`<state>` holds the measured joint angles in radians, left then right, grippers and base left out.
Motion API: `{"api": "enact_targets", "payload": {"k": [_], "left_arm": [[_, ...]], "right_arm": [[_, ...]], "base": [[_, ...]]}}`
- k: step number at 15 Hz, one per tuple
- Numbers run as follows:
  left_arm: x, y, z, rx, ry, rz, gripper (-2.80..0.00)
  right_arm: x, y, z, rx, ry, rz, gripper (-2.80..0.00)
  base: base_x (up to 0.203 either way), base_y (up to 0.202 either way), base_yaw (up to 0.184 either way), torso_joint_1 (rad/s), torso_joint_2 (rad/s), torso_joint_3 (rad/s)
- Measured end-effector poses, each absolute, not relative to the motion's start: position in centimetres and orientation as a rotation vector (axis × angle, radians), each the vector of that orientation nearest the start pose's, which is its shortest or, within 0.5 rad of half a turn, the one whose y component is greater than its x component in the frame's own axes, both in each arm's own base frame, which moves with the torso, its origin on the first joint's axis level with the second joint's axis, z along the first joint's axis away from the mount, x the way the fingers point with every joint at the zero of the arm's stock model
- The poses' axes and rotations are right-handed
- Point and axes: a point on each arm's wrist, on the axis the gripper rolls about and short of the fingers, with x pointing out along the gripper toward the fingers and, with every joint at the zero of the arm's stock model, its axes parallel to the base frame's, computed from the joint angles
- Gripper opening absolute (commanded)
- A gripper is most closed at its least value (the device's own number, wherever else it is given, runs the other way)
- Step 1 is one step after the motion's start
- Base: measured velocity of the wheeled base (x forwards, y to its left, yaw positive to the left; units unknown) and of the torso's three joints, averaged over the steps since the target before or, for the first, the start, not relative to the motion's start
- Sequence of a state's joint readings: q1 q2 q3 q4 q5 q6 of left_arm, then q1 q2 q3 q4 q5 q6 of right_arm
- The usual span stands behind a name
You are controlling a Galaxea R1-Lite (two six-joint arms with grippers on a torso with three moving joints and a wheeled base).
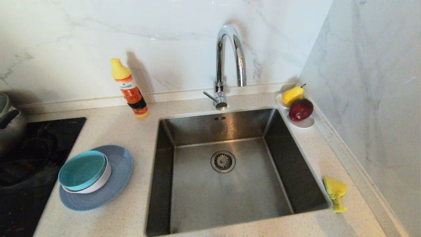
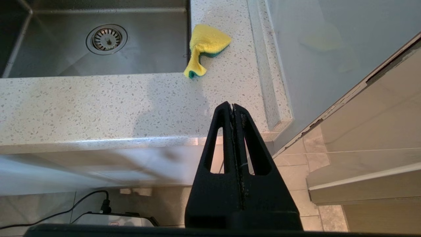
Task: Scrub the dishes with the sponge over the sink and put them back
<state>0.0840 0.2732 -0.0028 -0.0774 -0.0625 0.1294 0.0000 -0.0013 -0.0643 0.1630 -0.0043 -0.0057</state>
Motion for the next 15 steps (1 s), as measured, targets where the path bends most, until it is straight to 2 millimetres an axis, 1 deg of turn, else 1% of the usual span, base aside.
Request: {"api": "enact_targets", "payload": {"k": [1,4,9,15], "left_arm": [[0.0,-0.1,8.4,0.110,0.220,0.009,-2.80],[-0.4,-0.2,8.2,0.112,0.203,-0.026,-2.80],[-2.0,-0.1,7.6,0.109,0.049,-0.057,-2.80],[-2.3,-0.1,7.5,0.097,0.003,-0.055,-2.80]], "right_arm": [[-2.9,0.0,7.6,-0.006,0.097,-0.004,-2.80],[-2.9,0.0,7.6,-0.005,0.097,-0.004,-2.80],[-2.9,0.0,7.6,-0.005,0.097,-0.004,-2.80],[-2.9,0.0,7.7,-0.006,0.097,-0.004,-2.80]], "base": [[0.000,0.000,0.000,0.000,0.00,0.000],[0.000,0.000,0.000,0.000,0.00,0.000],[0.000,0.000,0.000,0.000,0.00,0.000],[0.000,0.000,0.000,0.000,0.00,0.000]]}}
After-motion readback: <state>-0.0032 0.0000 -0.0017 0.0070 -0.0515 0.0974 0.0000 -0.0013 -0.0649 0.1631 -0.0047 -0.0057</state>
